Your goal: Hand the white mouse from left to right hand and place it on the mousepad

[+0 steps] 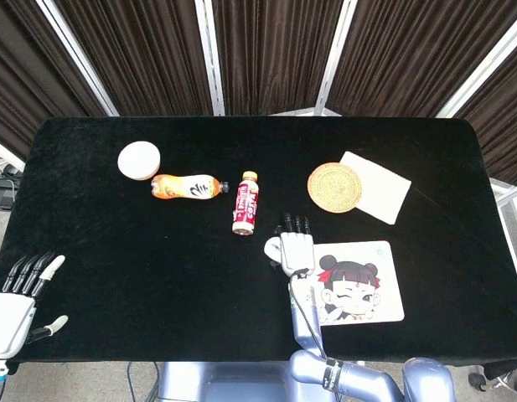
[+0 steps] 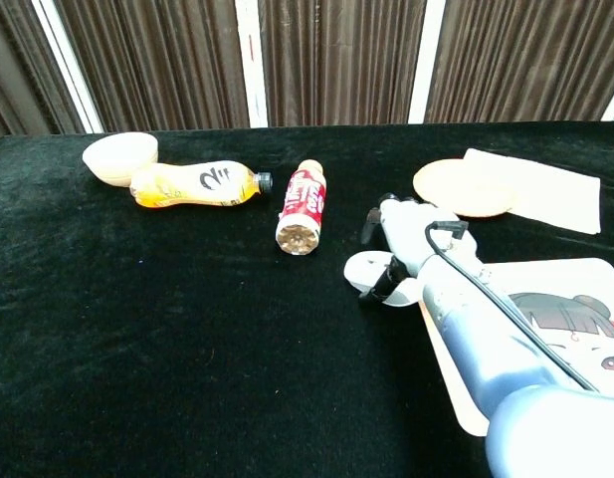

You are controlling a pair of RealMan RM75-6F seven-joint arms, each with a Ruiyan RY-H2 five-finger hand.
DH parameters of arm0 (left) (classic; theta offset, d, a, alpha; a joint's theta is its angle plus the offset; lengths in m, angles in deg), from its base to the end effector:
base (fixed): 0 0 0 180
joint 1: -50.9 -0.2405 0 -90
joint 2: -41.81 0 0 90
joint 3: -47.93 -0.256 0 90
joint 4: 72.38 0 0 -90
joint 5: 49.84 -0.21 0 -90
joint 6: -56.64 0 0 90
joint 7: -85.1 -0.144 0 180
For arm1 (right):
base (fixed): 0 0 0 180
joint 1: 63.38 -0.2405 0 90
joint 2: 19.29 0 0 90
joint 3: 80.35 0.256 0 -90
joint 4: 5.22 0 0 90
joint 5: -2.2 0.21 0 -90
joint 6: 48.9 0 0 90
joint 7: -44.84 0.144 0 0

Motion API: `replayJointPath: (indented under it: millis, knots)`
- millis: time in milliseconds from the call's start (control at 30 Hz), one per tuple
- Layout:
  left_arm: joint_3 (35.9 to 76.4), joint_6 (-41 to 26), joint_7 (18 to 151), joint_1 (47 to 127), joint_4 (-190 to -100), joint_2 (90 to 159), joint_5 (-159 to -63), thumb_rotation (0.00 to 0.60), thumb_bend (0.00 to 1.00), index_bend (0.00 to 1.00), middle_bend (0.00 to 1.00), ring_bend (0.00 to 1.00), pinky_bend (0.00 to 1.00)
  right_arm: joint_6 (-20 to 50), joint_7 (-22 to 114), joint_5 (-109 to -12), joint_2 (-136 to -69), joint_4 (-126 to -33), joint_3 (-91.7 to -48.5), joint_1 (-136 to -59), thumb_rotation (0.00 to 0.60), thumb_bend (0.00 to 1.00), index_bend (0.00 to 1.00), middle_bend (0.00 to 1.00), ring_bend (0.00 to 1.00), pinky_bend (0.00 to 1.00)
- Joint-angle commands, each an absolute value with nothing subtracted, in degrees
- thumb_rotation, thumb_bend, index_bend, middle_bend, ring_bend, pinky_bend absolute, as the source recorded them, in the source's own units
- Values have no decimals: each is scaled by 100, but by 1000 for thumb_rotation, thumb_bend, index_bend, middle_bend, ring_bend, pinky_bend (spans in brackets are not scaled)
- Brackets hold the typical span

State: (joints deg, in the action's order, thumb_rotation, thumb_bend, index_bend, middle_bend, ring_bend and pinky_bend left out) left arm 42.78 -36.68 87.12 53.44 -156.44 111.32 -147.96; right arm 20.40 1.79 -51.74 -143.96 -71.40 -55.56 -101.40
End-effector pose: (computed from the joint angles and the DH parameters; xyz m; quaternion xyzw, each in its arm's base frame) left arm -0.3098 0.1374 0.1293 -0.6500 -0.3530 -0.4146 0.5301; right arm -0.1033 -0.3162 -0.1231 0.6148 -0.4617 0.3461 0.5376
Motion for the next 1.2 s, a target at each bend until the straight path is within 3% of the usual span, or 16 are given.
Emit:
replayJointPath:
  millis: [33, 300, 567, 867, 1200]
  knots:
    - [4290, -3706, 8739, 5335, -15627, 11146, -14826, 600, 86, 0, 0, 0, 0, 2092, 123, -5121, -14371, -7160, -5564, -10136, 600, 138, 319, 46, 0, 0]
    - [4286, -3733, 8730, 5315, -15599, 11157, -14899, 600, 87, 0, 0, 0, 0, 2302, -118, -4960, -14275, -7302, -5599, -10086, 600, 212, 328, 86, 0, 0]
    - [4286, -3708, 8705, 5310, -15615, 11153, -14926, 600, 88, 0, 0, 0, 0, 2368, -137, -4869, -14228, -7298, -5654, -10058, 600, 289, 428, 192, 0, 0]
    - [4296, -3687, 8678, 5311, -15623, 11161, -14945, 600, 85, 0, 0, 0, 0, 2656, -35, -5139, -13977, -7735, -5764, -9970, 600, 294, 455, 221, 0, 0]
    - [4313, -3666, 8633, 5309, -15623, 11185, -14945, 600, 87, 0, 0, 0, 0, 3065, 94, -5419, -13278, -8700, -6269, -9427, 600, 293, 463, 231, 0, 0]
